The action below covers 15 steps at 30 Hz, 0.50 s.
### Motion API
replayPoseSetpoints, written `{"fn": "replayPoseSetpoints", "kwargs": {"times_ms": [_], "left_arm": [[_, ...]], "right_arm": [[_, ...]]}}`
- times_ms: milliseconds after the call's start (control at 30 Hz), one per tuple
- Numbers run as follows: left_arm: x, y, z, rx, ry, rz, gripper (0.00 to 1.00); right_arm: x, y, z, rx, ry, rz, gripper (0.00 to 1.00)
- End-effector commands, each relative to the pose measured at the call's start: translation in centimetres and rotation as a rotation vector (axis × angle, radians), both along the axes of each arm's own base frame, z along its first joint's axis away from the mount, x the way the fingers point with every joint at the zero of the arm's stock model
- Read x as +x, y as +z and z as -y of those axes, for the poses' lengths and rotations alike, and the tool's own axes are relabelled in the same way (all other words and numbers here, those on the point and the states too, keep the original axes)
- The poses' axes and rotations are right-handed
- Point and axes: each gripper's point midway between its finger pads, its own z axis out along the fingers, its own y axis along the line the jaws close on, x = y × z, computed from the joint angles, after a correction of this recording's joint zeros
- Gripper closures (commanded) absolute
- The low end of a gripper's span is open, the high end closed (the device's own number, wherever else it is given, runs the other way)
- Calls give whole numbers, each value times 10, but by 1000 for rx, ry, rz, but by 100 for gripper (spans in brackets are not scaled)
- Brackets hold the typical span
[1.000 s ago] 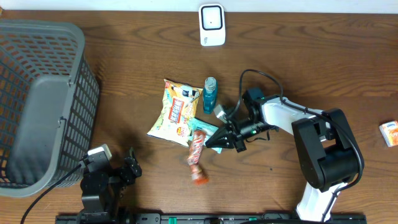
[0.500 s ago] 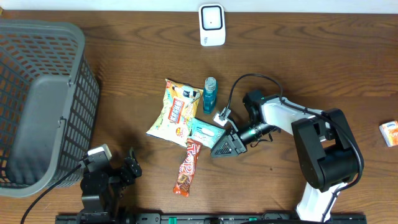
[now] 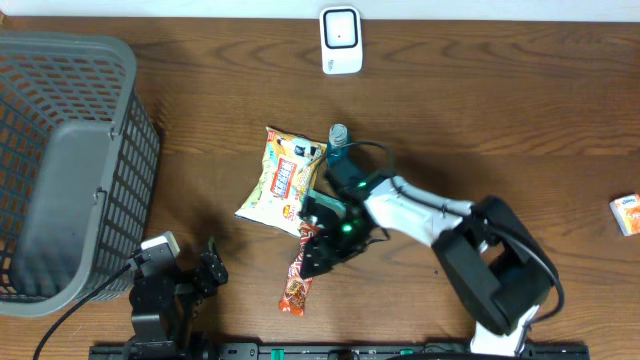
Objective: Scan the item barcode
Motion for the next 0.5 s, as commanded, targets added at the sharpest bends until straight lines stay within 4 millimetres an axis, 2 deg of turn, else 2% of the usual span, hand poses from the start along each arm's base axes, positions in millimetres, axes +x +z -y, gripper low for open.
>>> {"fn": "replayPoseSetpoints", "kwargs": {"times_ms": [0, 167, 267, 367, 400, 467], "left_arm": [[0, -1, -1, 0, 10, 1, 9], [0, -1, -1, 0, 10, 1, 9], [0, -1, -1, 0, 10, 1, 9], [0, -1, -1, 0, 10, 1, 9], [0, -1, -1, 0, 10, 1, 9], [0, -1, -1, 0, 10, 1, 9]], "right_arm": [[37, -16, 15, -390, -374, 130, 26], [39, -19, 2, -474, -586, 181, 20], [40, -24, 1, -533, -676, 265, 9], [29, -25, -8, -535, -678, 279, 6], [20, -25, -10, -543, -654, 284, 1], [12, -27, -4, -587, -652, 288, 1]]}}
